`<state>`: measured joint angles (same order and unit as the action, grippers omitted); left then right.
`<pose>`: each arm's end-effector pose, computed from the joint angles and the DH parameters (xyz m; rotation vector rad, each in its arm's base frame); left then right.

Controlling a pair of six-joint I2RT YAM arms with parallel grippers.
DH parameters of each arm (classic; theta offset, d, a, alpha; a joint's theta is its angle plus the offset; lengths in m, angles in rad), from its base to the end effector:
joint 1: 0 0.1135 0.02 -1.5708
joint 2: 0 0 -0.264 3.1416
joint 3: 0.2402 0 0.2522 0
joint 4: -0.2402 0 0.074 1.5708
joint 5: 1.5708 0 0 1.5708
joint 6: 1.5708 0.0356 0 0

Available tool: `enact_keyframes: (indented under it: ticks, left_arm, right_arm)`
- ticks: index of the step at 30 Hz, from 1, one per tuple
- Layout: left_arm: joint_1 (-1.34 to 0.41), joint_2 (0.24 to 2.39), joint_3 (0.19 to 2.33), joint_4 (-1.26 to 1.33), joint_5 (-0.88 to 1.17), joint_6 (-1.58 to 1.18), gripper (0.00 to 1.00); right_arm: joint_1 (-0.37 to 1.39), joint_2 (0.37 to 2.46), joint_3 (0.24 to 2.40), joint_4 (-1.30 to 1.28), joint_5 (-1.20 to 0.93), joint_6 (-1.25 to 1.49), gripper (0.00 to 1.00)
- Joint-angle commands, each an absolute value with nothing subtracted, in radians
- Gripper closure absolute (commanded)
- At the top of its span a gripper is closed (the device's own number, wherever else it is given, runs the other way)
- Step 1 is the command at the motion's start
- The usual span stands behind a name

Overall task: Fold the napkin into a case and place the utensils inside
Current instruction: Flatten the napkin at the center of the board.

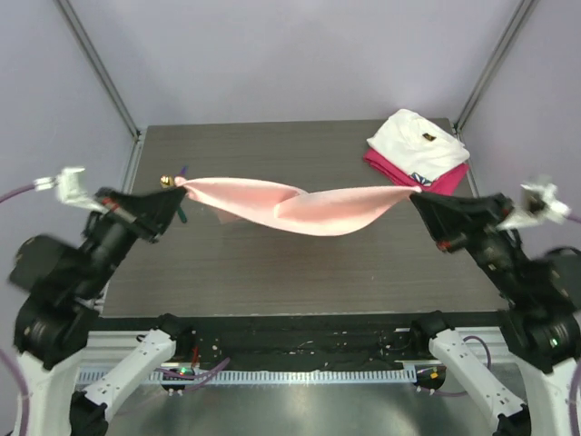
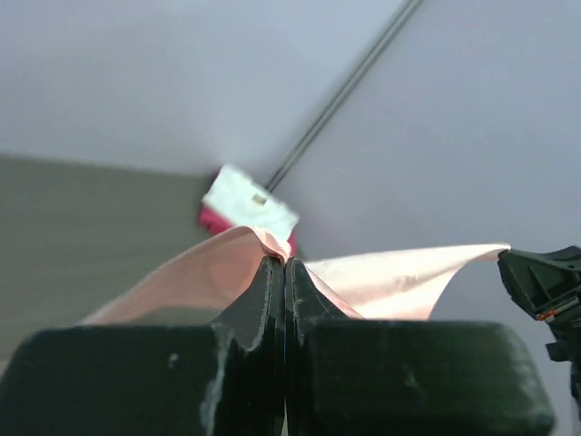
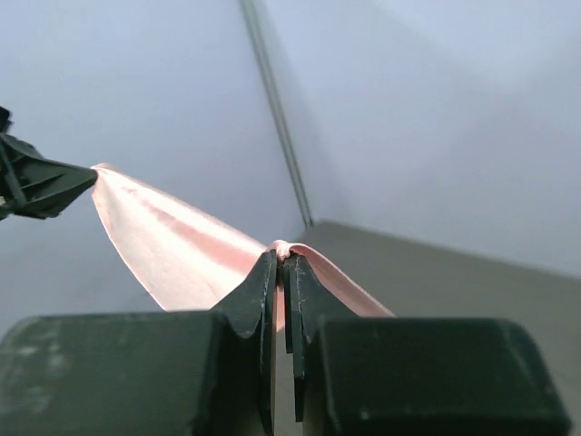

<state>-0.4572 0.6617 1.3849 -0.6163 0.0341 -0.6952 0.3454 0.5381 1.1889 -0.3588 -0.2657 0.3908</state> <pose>0.0574 -0.0296 0.4945 -0.1536 1.5307 -0.9547 0.0492 0.0276 0.4761 -0.2057 1.3156 0.7976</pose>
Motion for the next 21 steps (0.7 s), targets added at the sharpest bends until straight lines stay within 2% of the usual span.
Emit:
enact_keyframes:
  ticks: [1,5,9,10,11,13,17,20,21]
  left_arm:
    - [-0.459,0.588,1.511,-0.555,0.135,-0.600,1.00]
    - [-0.459,0.610,1.568,-0.557,0.150,-0.617,1.00]
    - [-0.459,0.655,1.546,-0.560,0.007,-0.627,1.00]
    - [-0.459,0.673,1.546,-0.567,-0.124,-0.638,1.00]
    - [-0.459,0.716,1.545,-0.575,-0.167,-0.624,1.00]
    - [-0.459,0.782,1.555,-0.622,-0.303,-0.632,1.00]
    - [-0.457,0.980,1.579,-0.675,-0.450,-0.598,1.00]
    - [-0.419,1.130,1.543,-0.647,-0.495,-0.595,1.00]
    - [-0.346,1.216,1.525,-0.640,-0.465,-0.653,1.00]
  right_arm:
    - [0.348,0.457,1.247,-0.278,-0.407,0.374,0.99]
    - [0.350,0.442,1.272,-0.261,-0.350,0.406,0.99]
    - [0.350,0.475,1.262,-0.278,-0.116,0.410,0.99]
    - [0.350,0.497,1.262,-0.291,-0.047,0.407,0.99]
    - [0.350,0.518,1.264,-0.302,0.034,0.384,0.99]
    - [0.350,0.629,1.278,-0.351,0.089,0.356,0.99]
    - [0.348,0.817,1.244,-0.348,0.181,0.304,0.99]
    - [0.342,0.971,1.178,-0.281,0.253,0.249,0.99]
    - [0.325,1.017,1.158,-0.225,0.271,0.223,0.99]
